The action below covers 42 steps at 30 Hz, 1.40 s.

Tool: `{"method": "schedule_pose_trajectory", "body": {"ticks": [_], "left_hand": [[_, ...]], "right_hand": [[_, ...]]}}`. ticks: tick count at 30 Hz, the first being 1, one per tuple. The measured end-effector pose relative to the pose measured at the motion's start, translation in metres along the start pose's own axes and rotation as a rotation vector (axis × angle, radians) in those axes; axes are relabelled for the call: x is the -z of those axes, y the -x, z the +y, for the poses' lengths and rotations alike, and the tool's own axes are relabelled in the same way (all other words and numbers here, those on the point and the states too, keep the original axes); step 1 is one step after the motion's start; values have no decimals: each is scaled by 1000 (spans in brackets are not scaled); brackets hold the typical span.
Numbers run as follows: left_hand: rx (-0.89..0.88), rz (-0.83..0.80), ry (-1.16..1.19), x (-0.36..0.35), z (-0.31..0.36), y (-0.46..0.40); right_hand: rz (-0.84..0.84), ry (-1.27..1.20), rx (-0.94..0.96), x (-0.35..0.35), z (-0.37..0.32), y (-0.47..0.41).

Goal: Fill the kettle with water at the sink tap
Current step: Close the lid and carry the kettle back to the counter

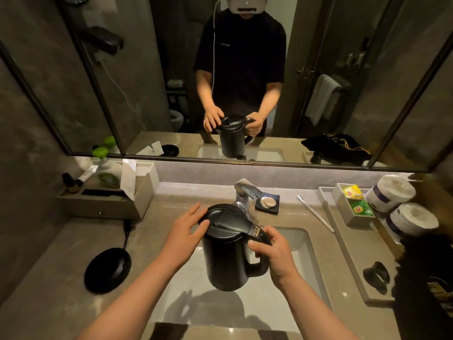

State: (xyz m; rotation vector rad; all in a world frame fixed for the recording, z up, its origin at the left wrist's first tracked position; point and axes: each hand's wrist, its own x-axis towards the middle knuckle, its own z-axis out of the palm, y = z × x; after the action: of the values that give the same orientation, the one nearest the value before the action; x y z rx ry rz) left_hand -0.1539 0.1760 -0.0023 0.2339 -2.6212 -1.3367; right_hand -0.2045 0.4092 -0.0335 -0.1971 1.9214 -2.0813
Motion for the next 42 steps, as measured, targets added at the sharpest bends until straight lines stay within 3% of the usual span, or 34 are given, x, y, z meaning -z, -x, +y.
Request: {"method": "schedule_pose_trajectory", "body": {"ticks": [7,11,15,27,35,42], "left_hand": [[84,-47,65,17,-1,16],[283,193,389,26,2,36],[365,242,553,43,-3,52],[472,523,692,130,-75,99],[503,590,674,184,-114,93],[542,586,620,198,-138,90]], "right_hand": [[-65,44,48,-13,-9,0],[-112,14,65,-27,-13,-1],[-187,19,70,-55,-18,-1],[-540,554,212,-180,-13,-26],[-592,638,230,-258,5,-50],[-600,637,196,-284,24,-58]]}}
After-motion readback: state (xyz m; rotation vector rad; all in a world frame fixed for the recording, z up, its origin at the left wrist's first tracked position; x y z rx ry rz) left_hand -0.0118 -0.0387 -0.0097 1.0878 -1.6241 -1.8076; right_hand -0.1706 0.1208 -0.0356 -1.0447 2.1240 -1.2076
